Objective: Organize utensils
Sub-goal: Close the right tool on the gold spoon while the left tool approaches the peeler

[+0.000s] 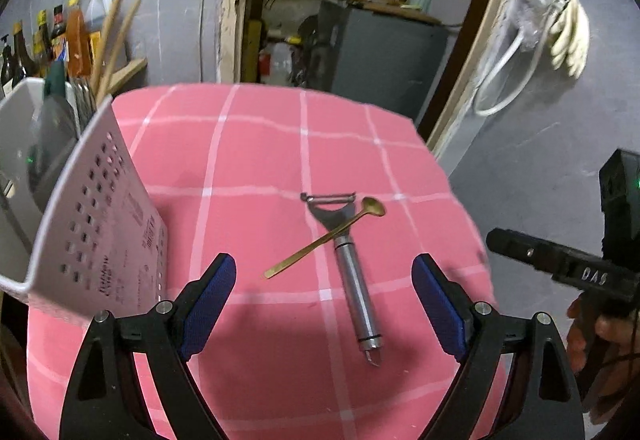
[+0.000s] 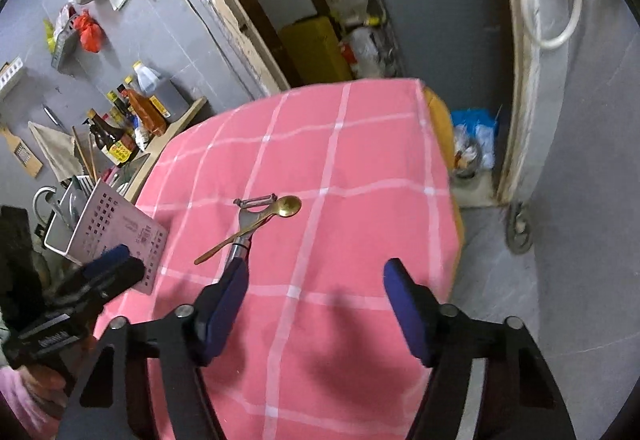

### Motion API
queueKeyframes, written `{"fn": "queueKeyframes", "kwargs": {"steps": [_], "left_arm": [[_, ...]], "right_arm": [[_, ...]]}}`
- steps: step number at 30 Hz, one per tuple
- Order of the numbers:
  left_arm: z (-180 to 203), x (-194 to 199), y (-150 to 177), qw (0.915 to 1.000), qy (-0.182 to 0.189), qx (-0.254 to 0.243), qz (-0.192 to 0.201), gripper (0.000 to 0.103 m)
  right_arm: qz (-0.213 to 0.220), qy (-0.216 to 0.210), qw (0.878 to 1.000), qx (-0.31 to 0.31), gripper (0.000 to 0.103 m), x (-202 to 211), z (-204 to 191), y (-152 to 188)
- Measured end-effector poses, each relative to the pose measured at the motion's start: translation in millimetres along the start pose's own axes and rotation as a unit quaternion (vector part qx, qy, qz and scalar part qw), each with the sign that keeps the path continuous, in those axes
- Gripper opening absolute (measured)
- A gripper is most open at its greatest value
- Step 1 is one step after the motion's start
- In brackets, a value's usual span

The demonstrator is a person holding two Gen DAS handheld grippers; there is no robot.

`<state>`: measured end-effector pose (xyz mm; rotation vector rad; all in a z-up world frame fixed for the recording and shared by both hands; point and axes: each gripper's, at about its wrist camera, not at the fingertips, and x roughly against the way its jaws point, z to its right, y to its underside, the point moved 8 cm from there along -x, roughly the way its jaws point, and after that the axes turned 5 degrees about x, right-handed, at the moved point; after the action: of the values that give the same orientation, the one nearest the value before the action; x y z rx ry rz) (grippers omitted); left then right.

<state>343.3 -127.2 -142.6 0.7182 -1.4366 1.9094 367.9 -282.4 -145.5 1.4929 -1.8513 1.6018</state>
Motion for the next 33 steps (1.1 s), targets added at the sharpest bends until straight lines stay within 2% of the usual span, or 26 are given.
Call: {"fn": "queueKeyframes", "kwargs": {"steps": [9,13,15,17,22,26,30,33], "left_arm": [[-20.1,-33.1,-7.0,0.9991,-0.020,0.034,-0.016,0.086],[-27.6,-43.5,-12.0,0.9984,-0.027,0.043,-0.023,0.086],[-30.2,-48.3,-13.2,0.9981,-0.029,0.047,-0.028,0.086],[-33.8,-55.0,-15.0,0.9973,-0.031,0.055,-0.037,0.086],[-38.5,-68.4,-21.8,0.9957,-0.015,0.074,-0.053,0.085],[-41.9,-73.2,-26.9,0.9941,0.006,0.091,-0.058,0.078],[-44.9,-77.0,-26.1,0.9922,0.021,0.101,-0.071,0.064],[-47.3,-79.3,-24.5,0.9905,0.028,0.109,-0.079,0.062]], "right_arm": [[-0.056,-0.058,0.997,-0.018,0.052,-49.0,-12.0,-21.0],[-0.073,-0.068,0.994,-0.039,0.043,-65.9,-14.1,-25.0],[-0.081,-0.070,0.993,-0.056,0.033,-73.5,-12.5,-26.7],[-0.090,-0.073,0.991,-0.070,0.029,-78.5,-12.4,-28.1],[-0.116,-0.085,0.983,-0.111,0.026,-92.6,-11.3,-29.4],[-0.132,-0.098,0.975,-0.151,0.026,-103.3,-10.2,-30.0],[-0.142,-0.099,0.967,-0.188,0.026,-114.4,-7.2,-34.2],[-0.143,-0.090,0.964,-0.204,0.026,-116.9,-5.7,-39.6]]}}
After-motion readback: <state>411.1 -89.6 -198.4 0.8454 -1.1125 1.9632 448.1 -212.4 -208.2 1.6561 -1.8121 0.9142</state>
